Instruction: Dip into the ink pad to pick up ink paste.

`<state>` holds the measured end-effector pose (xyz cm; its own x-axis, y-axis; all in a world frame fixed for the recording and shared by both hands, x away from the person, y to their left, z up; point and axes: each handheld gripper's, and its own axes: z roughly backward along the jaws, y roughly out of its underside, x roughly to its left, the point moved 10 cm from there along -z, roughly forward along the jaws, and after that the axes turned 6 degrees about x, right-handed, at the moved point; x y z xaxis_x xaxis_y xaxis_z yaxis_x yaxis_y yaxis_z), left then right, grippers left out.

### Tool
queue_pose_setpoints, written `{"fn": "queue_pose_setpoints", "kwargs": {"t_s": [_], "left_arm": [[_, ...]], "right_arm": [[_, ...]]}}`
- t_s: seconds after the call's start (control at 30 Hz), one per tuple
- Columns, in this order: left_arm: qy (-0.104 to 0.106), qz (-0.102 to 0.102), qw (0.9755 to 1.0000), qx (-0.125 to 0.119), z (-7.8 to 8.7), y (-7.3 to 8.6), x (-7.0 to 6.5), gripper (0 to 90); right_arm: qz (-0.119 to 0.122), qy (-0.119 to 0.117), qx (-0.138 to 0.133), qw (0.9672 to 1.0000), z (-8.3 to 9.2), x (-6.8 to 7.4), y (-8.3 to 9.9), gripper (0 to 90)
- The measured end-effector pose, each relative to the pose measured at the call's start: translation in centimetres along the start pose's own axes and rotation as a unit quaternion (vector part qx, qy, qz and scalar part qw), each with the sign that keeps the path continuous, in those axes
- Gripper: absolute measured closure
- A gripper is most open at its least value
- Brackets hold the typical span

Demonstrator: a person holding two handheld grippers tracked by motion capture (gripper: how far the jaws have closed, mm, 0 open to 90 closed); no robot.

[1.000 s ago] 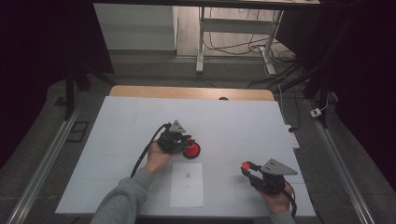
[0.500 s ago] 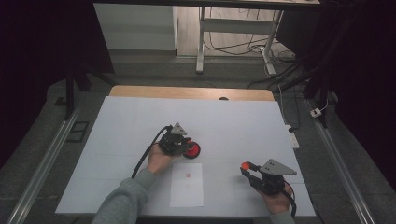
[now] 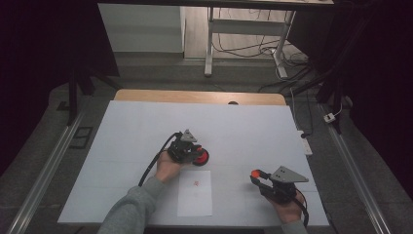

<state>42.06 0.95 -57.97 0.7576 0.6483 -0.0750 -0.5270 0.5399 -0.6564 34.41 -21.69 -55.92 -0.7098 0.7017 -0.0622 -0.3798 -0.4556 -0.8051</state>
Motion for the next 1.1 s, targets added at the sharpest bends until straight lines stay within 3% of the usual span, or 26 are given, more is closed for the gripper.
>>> {"fn": "queue_pose_setpoints", "kwargs": {"t_s": [0.13, 0.43, 0.67, 1.1], "left_arm": [[-0.003, -0.001, 1.0000, 0.008, -0.34, 0.28, -0.01, 72.6], [-0.007, 0.002, 1.0000, -0.004, -0.43, 0.51, -0.08, 72.8], [-0.017, -0.009, 0.9998, -0.001, -0.46, 0.53, -0.18, 72.9], [-0.011, -0.008, 0.9999, -0.006, -0.51, 0.56, -0.12, 73.0]], "right_arm": [[-0.002, 0.000, 0.000, 1.0000, 0.09, -0.03, -0.01, 64.8], [-0.004, -0.002, -0.003, 1.0000, 0.11, 0.02, -0.08, 64.8], [-0.003, -0.001, -0.003, 1.0000, 0.14, 0.04, -0.10, 64.8], [-0.001, -0.002, -0.002, 1.0000, 0.08, 0.19, -0.12, 64.8]]}}
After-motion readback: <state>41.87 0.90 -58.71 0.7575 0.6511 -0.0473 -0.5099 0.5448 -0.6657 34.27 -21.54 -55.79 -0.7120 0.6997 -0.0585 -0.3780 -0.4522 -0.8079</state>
